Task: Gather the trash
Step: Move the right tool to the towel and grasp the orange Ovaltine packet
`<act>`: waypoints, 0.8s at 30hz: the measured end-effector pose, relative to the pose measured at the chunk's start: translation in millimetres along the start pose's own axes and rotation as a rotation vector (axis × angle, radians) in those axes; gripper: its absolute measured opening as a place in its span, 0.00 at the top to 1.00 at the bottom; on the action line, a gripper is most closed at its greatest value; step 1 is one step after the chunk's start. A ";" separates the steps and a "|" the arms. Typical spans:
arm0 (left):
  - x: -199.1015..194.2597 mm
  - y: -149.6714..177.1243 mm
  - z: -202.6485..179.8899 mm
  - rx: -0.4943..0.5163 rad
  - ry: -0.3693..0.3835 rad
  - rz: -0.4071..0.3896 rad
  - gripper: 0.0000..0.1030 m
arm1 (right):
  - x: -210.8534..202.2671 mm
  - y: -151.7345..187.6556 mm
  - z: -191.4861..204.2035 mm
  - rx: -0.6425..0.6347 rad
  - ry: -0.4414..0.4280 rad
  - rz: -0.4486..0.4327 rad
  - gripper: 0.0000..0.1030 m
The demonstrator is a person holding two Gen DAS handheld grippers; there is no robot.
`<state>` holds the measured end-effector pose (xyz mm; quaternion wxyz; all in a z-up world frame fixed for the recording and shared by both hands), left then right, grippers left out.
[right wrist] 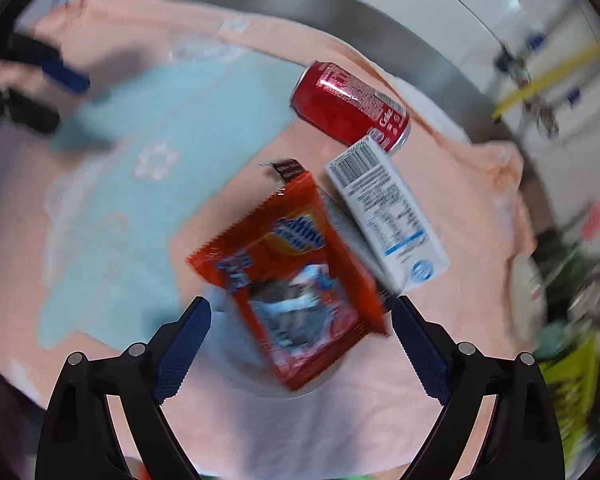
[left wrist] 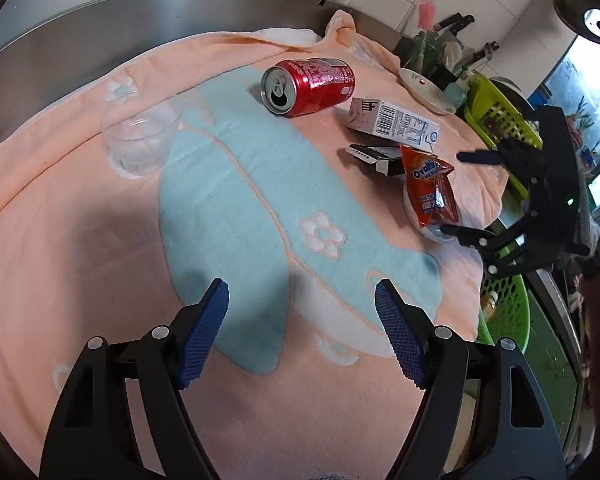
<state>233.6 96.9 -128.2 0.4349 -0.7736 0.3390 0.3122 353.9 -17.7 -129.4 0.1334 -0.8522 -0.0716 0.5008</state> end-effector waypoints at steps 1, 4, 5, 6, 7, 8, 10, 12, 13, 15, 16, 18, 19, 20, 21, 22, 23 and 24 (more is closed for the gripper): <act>0.4 -0.6 0.1 -0.001 0.001 0.001 0.27 | 1.3 -1.7 0.3 -0.012 -0.026 0.003 0.14; 2.7 -1.7 -0.4 0.006 -0.002 0.007 0.27 | 7.0 -5.0 1.3 -0.090 -0.017 0.031 0.14; 3.6 -2.3 -0.7 0.009 -0.005 0.008 0.27 | 9.4 -6.3 1.9 -0.111 -0.022 0.039 0.14; 4.2 -2.8 -0.9 0.011 -0.005 0.009 0.27 | 12.0 -7.8 0.6 -0.122 -0.014 0.044 0.14; 4.4 -3.2 -1.5 0.012 -0.004 0.009 0.27 | 14.9 -8.3 0.4 -0.130 -0.022 0.049 0.14; 4.8 -3.3 -2.1 0.016 -0.004 0.009 0.27 | 16.5 -9.2 0.3 -0.137 -0.029 0.051 0.14; 6.0 -3.4 -3.2 0.024 -0.004 0.011 0.27 | 22.3 -10.1 -3.4 -0.141 -0.012 0.061 0.17; 7.8 -3.0 -3.0 0.025 -0.004 0.016 0.27 | 25.9 -9.7 -4.8 -0.113 -0.044 0.060 0.32; 8.9 -2.2 -2.9 0.023 -0.004 0.020 0.27 | 27.3 -9.4 -6.6 -0.106 -0.038 0.061 0.39; 9.7 -1.5 -3.2 0.021 -0.001 0.022 0.27 | 27.7 -8.2 -6.4 -0.085 -0.059 0.055 0.44; 10.6 -1.4 -3.8 0.019 0.003 0.024 0.27 | 26.1 -6.9 -9.0 -0.067 -0.050 0.050 0.48; 11.2 -0.6 -7.2 0.023 0.007 0.028 0.27 | 21.9 -7.1 -11.9 -0.019 -0.053 0.036 0.50; 11.2 -0.6 -9.7 0.027 0.009 0.025 0.27 | 18.8 -7.1 -11.9 0.004 -0.043 0.030 0.52; 10.9 -0.7 -13.0 0.030 0.017 0.024 0.27 | 15.1 -5.9 -14.0 0.031 -0.039 0.023 0.53; 10.5 -0.7 -18.1 0.039 0.025 0.022 0.27 | 8.9 -3.8 -17.5 0.075 -0.038 0.005 0.53; 10.5 -1.1 -22.9 0.049 0.027 0.018 0.27 | 4.2 -2.3 -18.8 0.108 -0.036 -0.005 0.53; 10.3 -0.8 -28.4 0.058 0.033 0.015 0.27 | -1.5 0.0 -20.4 0.144 -0.035 -0.016 0.53; 11.0 -1.4 -35.5 0.070 0.045 0.013 0.27 | -9.8 3.9 -22.4 0.194 -0.040 -0.036 0.53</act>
Point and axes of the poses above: each gripper's, at about its wrist camera, not at the fingertips, and x roughly the way its jaws point, z to its left, y to its underside, the point moved 8 cm from there along x, roughly the way its jaws point, and after that the axes turned 9 degrees about -x, right-handed, at the moved point
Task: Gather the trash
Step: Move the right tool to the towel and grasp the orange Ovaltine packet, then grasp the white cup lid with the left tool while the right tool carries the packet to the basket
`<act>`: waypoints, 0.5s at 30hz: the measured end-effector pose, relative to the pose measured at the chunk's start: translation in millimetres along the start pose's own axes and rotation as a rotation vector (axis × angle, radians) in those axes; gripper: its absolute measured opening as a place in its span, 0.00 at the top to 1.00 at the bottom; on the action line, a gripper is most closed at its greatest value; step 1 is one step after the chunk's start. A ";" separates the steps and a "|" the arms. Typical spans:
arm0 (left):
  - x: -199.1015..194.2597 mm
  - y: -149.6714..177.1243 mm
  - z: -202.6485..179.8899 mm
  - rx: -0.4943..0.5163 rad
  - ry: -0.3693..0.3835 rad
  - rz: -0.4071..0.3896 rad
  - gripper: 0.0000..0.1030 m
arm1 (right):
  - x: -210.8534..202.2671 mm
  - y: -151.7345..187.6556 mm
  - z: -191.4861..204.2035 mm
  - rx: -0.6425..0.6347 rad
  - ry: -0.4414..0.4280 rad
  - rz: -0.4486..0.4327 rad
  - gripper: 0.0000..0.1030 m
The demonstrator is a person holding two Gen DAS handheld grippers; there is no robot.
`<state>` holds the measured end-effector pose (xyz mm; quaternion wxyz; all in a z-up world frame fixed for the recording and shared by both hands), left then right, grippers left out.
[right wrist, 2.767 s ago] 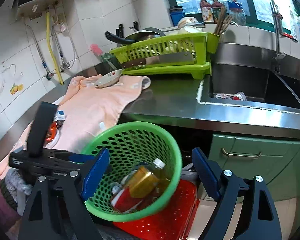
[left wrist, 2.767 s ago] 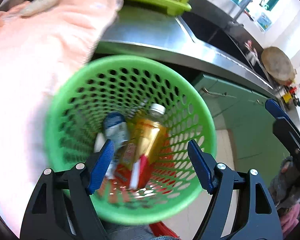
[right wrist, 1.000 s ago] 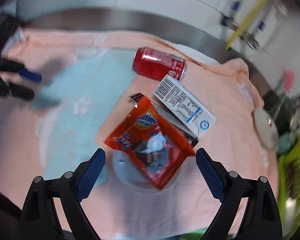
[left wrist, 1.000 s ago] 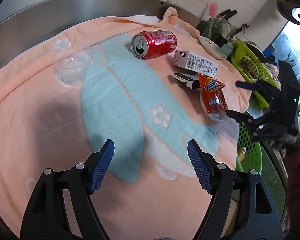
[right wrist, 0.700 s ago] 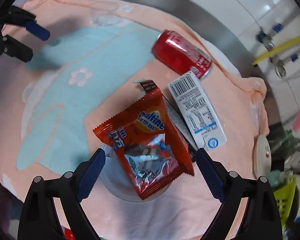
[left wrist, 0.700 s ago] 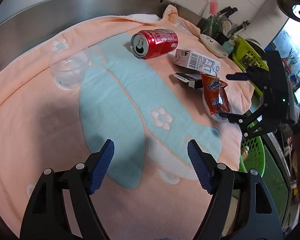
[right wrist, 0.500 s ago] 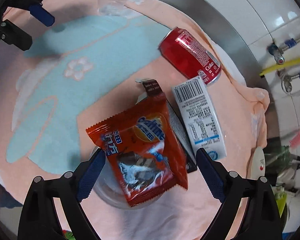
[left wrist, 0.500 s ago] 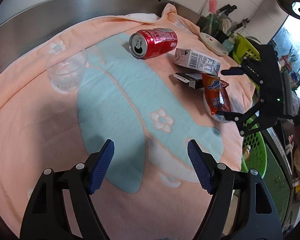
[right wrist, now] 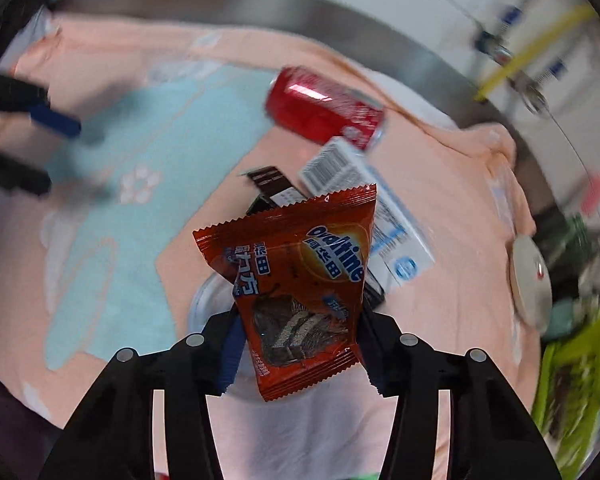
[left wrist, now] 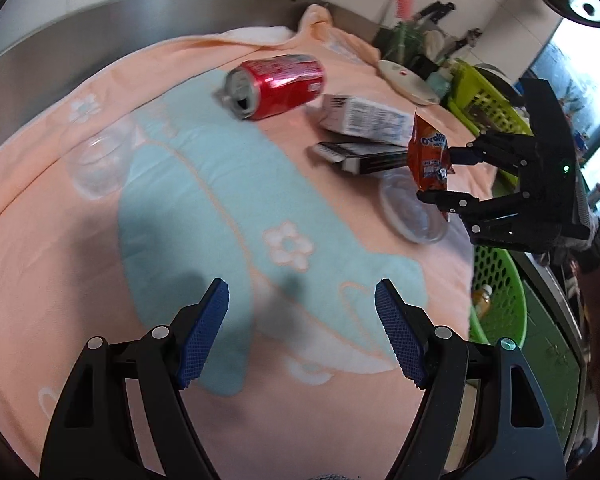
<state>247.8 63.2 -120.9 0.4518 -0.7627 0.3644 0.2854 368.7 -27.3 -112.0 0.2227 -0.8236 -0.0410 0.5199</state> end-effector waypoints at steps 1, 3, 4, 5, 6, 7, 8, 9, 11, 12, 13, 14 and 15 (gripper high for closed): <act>0.9 -0.8 -5.3 0.009 0.005 -0.004 0.27 | -6.4 2.2 0.3 0.032 -0.001 -0.015 0.53; 4.8 -1.4 -17.8 0.032 0.017 -0.005 0.27 | -21.5 12.2 -2.0 0.115 -0.004 -0.034 0.53; 9.1 -2.2 -26.4 0.045 0.025 -0.002 0.28 | -28.4 16.7 -1.2 0.139 0.005 -0.042 0.53; 12.0 -3.2 -31.2 0.051 0.029 0.002 0.29 | -34.8 23.0 -2.4 0.173 0.011 -0.047 0.53; 17.1 -4.5 -38.5 0.057 0.037 0.006 0.29 | -39.9 28.3 -1.2 0.196 0.009 -0.051 0.53; 20.2 -5.8 -43.5 0.060 0.042 0.006 0.29 | -46.8 36.5 -1.8 0.229 0.021 -0.054 0.53; 24.6 -7.7 -48.8 0.064 0.046 0.007 0.33 | -51.7 42.9 -1.0 0.254 0.039 -0.053 0.53; 30.3 -9.7 -54.3 0.065 0.052 0.012 0.35 | -57.8 51.7 -0.1 0.295 0.038 -0.056 0.53; 40.8 -11.6 -63.8 0.074 0.068 0.027 0.40 | -65.5 64.7 3.0 0.344 0.055 -0.053 0.53; 46.0 -12.1 -67.6 0.079 0.065 0.031 0.42 | -70.9 73.0 6.1 0.379 0.060 -0.056 0.53; 54.4 -13.3 -71.5 0.083 0.056 0.040 0.44 | -75.6 79.1 10.0 0.405 0.049 -0.069 0.53; 61.7 -14.7 -74.6 0.086 0.052 0.050 0.48 | -79.4 84.7 13.9 0.421 0.054 -0.074 0.53; 69.1 -16.9 -76.9 0.087 0.047 0.059 0.51 | -83.5 93.0 17.4 0.446 0.066 -0.079 0.53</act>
Point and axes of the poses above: each gripper's, at about its wrist camera, not at the fingertips, and x roughly the way its jaws point, z to its left, y to its underside, the point moved 8 cm from there along x, roughly the way its jaws point, and after that the axes turned 9 degrees about -x, right-handed, at the moved point
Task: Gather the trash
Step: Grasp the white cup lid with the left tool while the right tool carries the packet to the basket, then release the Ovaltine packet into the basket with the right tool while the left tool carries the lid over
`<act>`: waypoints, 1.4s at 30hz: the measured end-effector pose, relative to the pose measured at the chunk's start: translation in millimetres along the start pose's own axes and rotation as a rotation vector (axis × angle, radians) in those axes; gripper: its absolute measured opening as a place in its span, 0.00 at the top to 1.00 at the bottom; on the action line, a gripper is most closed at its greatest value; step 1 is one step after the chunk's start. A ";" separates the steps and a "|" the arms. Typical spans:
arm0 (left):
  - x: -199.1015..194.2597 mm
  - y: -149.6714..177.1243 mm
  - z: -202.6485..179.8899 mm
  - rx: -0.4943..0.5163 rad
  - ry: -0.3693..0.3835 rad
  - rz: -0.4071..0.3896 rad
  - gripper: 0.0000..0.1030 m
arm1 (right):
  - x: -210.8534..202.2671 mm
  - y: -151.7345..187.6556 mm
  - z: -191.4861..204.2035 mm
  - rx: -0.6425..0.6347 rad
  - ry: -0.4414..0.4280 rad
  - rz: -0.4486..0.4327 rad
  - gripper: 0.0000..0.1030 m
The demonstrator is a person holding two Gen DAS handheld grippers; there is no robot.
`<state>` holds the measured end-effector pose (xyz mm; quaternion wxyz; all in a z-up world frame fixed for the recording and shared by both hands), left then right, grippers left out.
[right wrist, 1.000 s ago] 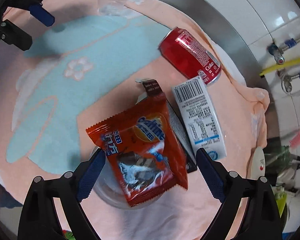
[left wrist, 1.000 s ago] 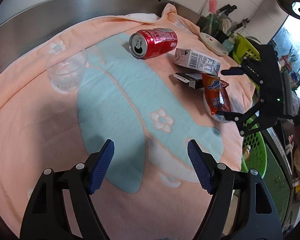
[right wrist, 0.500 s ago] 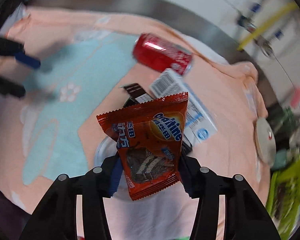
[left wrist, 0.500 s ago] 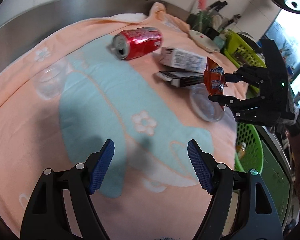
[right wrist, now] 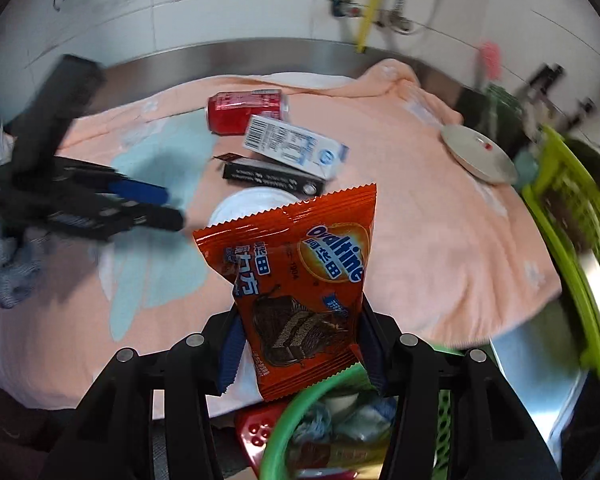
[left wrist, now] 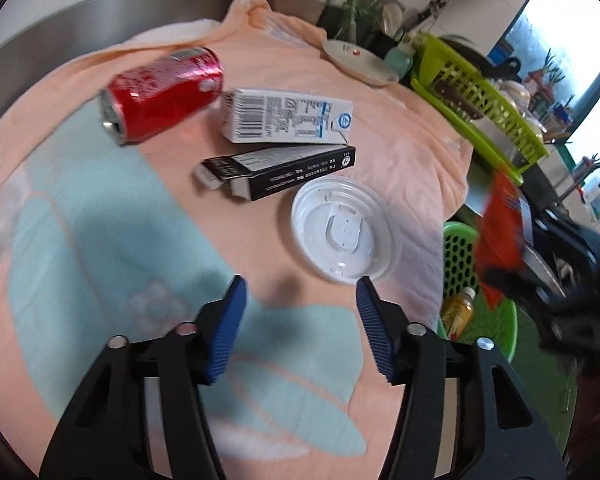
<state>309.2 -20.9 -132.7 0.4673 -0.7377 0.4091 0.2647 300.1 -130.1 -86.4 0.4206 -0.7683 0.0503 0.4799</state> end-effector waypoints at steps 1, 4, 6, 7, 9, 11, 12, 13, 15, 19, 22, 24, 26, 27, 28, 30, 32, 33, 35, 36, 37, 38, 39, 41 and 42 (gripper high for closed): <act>5.8 -2.9 -0.8 -0.005 -0.004 0.006 0.56 | -2.8 5.8 -0.3 0.022 -0.008 -0.005 0.53; 22.2 -12.7 -1.5 -0.026 -0.014 0.017 0.57 | -10.9 26.8 -1.0 0.083 -0.001 -0.017 0.53; 33.4 -18.1 -1.2 -0.036 -0.024 0.029 0.60 | -15.2 40.6 -2.1 0.122 0.004 -0.025 0.53; 35.8 -19.0 -0.8 -0.035 -0.028 0.031 0.62 | -16.3 46.3 -3.5 0.139 0.011 -0.025 0.53; 42.8 -22.0 -2.0 -0.032 -0.038 0.038 0.63 | -19.7 59.3 -9.1 0.183 0.021 -0.030 0.53; 45.1 -24.9 -3.9 -0.023 -0.048 0.031 0.63 | -22.0 71.5 -17.1 0.232 0.034 -0.034 0.53; 46.9 -26.1 -6.3 -0.013 -0.056 0.029 0.63 | -23.1 78.7 -21.8 0.266 0.034 -0.037 0.53; 47.6 -26.5 -7.1 -0.007 -0.062 0.027 0.63 | -24.1 83.7 -24.6 0.289 0.038 -0.038 0.53; 49.2 -28.5 -8.2 -0.002 -0.069 0.027 0.65 | -25.7 96.5 -33.1 0.341 0.050 -0.038 0.53; 52.4 -31.3 -10.0 0.002 -0.091 0.021 0.80 | -23.7 113.3 -43.5 0.395 0.062 -0.025 0.53; 50.3 -31.3 -9.8 -0.001 -0.102 0.006 0.87 | -23.0 123.2 -52.0 0.437 0.076 -0.021 0.53; 47.9 -28.6 -9.2 -0.017 -0.092 0.014 0.92 | -21.6 131.0 -60.2 0.474 0.088 -0.015 0.53; 44.0 -24.6 -8.6 -0.025 -0.079 0.021 0.92 | -18.2 137.9 -67.5 0.507 0.094 -0.007 0.53; 40.9 -23.0 -9.2 -0.020 -0.075 0.015 0.93 | -15.7 141.7 -71.3 0.522 0.096 -0.002 0.53; 38.6 -21.7 -9.5 -0.017 -0.072 0.011 0.93 | -13.7 143.9 -73.9 0.533 0.094 0.001 0.53; 32.6 -18.7 -10.1 -0.019 -0.056 0.006 0.95 | -8.9 148.9 -79.5 0.572 0.085 0.000 0.52; 24.0 -14.4 -11.7 -0.024 -0.032 0.004 0.96 | -5.7 150.2 -82.9 0.591 0.080 -0.002 0.50; 21.4 -12.9 -12.9 -0.023 -0.025 0.002 0.96 | -4.1 149.8 -83.8 0.603 0.073 -0.008 0.48; 14.3 -8.2 -17.4 -0.020 -0.003 0.001 0.96 | -0.4 148.0 -83.5 0.606 0.064 -0.009 0.44; 12.1 -6.6 -20.2 -0.017 0.007 0.003 0.96 | 1.5 147.6 -84.2 0.604 0.079 -0.003 0.41; 9.7 -4.2 -23.5 -0.012 0.016 0.004 0.96 | 2.9 147.3 -84.1 0.604 0.084 -0.003 0.37; 7.7 -2.3 -26.6 -0.007 0.023 0.005 0.96 | 3.9 147.3 -84.0 0.609 0.080 -0.005 0.34; 5.9 -0.4 -30.2 -0.003 0.030 0.006 0.96 | 4.4 147.7 -83.8 0.618 0.074 -0.010 0.32; 3.4 2.0 -37.5 0.002 0.051 0.012 0.96 | 3.4 148.8 -84.1 0.628 0.068 -0.018 0.25; 1.4 3.2 -43.2 0.011 0.061 0.011 0.96 | 1.9 149.5 -84.4 0.631 0.072 -0.022 0.25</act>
Point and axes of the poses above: each gripper's, at about its wrist camera, not at the fingertips, and x roughly the way its jaws point, z to its left, y to its underside, the point moved 8 cm from there along x, roughly the way its jaws point, and after that the axes turned 9 degrees about -x, right-handed, at the moved point
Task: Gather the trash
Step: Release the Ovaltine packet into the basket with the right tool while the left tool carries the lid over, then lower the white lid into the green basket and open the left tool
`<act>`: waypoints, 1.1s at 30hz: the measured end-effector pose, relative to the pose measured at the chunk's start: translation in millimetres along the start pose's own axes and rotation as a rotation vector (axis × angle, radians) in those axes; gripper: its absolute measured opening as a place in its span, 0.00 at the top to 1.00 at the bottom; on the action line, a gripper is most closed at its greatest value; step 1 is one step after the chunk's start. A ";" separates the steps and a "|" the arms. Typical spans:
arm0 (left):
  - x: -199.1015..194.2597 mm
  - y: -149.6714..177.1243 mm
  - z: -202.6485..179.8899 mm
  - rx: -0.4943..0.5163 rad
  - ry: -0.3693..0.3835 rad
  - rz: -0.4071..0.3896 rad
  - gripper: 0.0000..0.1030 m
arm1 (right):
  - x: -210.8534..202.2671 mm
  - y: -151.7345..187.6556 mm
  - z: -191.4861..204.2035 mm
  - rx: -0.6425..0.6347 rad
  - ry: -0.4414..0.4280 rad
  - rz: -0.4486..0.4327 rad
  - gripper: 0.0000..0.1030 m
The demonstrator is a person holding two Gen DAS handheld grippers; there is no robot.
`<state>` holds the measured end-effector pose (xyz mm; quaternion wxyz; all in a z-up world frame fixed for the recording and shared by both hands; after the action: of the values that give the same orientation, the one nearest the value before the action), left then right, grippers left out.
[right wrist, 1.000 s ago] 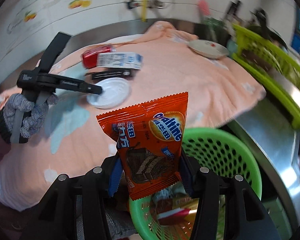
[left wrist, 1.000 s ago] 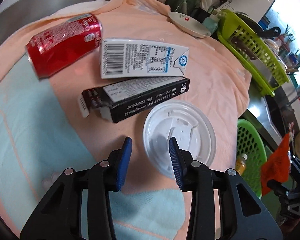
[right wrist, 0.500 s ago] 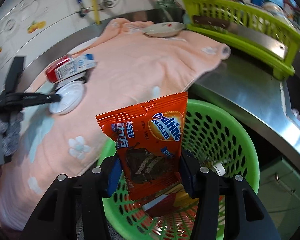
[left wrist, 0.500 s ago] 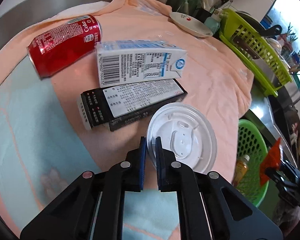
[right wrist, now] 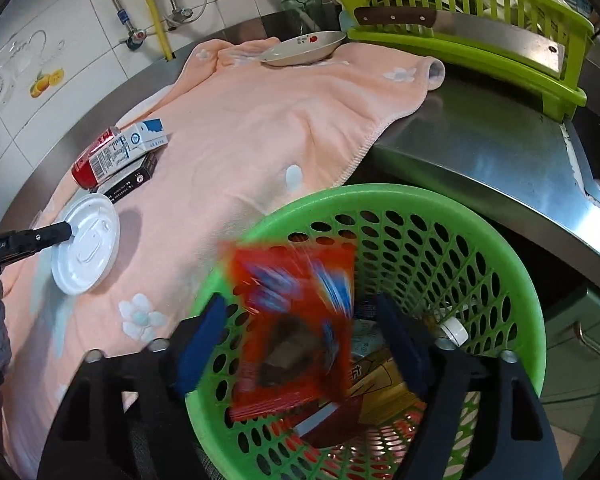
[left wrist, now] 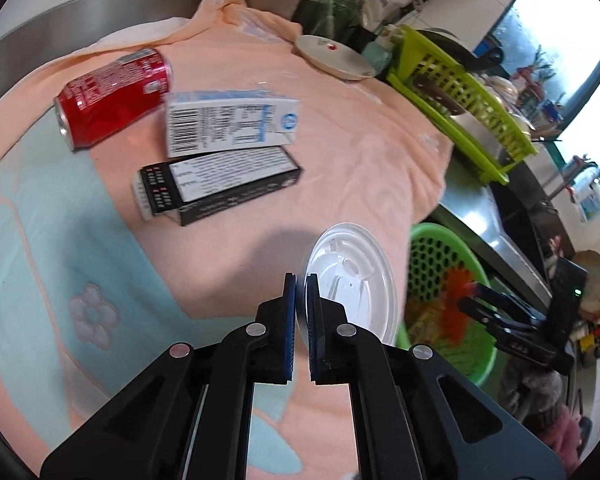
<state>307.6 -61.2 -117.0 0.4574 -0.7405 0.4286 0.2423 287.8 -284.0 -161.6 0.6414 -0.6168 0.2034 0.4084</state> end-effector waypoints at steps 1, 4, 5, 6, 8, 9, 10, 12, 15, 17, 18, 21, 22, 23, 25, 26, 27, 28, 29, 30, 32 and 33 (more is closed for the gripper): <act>-0.8 0.7 -4.3 0.006 0.009 0.001 0.96 | -2.4 0.1 -1.6 0.003 0.008 -0.006 0.24; 0.4 3.7 -25.8 0.034 0.040 0.012 0.96 | -12.7 0.1 -5.3 0.010 0.002 -0.026 0.24; 1.1 4.7 -33.5 0.046 0.048 0.015 0.96 | -17.1 0.5 -7.2 0.012 0.006 -0.033 0.24; 1.9 5.4 -40.0 0.055 0.055 0.017 0.96 | -22.0 1.0 -9.3 0.013 0.010 -0.041 0.24; 6.1 7.3 -58.6 0.088 0.069 0.024 0.96 | -30.3 3.1 -11.3 0.012 0.004 -0.051 0.24; 11.0 9.2 -70.3 0.107 0.077 0.034 0.96 | -33.6 4.1 -11.9 0.010 0.007 -0.055 0.24; 14.5 11.0 -77.6 0.121 0.079 0.040 0.96 | -39.5 5.9 -14.0 0.005 0.021 -0.063 0.24; 25.5 15.4 -97.8 0.167 0.074 0.052 0.96 | -50.3 9.0 -16.8 0.004 0.022 -0.084 0.22; 43.0 21.1 -121.8 0.223 0.060 0.069 0.96 | -63.3 13.6 -23.8 0.024 0.026 -0.111 0.22; 55.1 25.9 -131.7 0.254 0.039 0.077 0.96 | -71.5 17.6 -31.5 0.043 0.028 -0.126 0.22; 65.4 29.1 -137.1 0.273 0.015 0.084 0.96 | -75.8 20.6 -36.4 0.056 0.030 -0.133 0.22; 88.2 37.8 -143.4 0.305 -0.030 0.113 0.96 | -83.7 28.5 -48.5 0.086 0.038 -0.143 0.22; 97.7 41.6 -144.5 0.326 -0.061 0.121 0.96 | -86.6 31.9 -52.4 0.095 0.040 -0.145 0.22; 105.7 45.9 -146.0 0.341 -0.073 0.132 0.96 | -88.3 34.6 -54.9 0.103 0.040 -0.146 0.22; 117.9 52.3 -145.8 0.353 -0.095 0.151 0.96 | -91.7 41.6 -61.8 0.123 0.037 -0.149 0.22; 123.5 55.5 -146.9 0.361 -0.097 0.160 0.96 | -92.2 44.4 -64.1 0.131 0.033 -0.149 0.22; 126.7 57.1 -147.2 0.364 -0.101 0.161 0.96 | -91.6 47.2 -66.1 0.137 0.029 -0.145 0.22; 131.9 59.7 -146.9 0.366 -0.113 0.167 0.95 | -90.9 49.2 -66.6 0.139 0.032 -0.141 0.22; 136.4 62.4 -146.6 0.366 -0.118 0.178 0.95 | -90.4 51.1 -67.6 0.141 0.035 -0.140 0.22; 139.4 63.9 -147.0 0.365 -0.118 0.183 0.95 | -89.8 52.6 -68.0 0.145 0.033 -0.140 0.22; 142.5 67.9 -148.1 0.368 -0.110 0.195 0.94 | -89.7 54.6 -69.3 0.151 0.029 -0.140 0.22; 143.5 68.6 -148.3 0.371 -0.112 0.195 0.94 | -89.9 55.8 -70.1 0.152 0.030 -0.140 0.22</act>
<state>317.8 -266.5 -188.1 0.5833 -0.5842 0.5092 0.2431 209.2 -381.0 -138.6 0.7103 -0.5850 0.1996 0.3366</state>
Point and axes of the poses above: each gripper's, at about its wrist camera, not at the fingertips, and x roughly the way its jaws point, z to its left, y to its underside, the point moved 8 cm from there along x, roughly the way its jaws point, and after that the axes turned 9 degrees about -x, right-handed, at the moved point
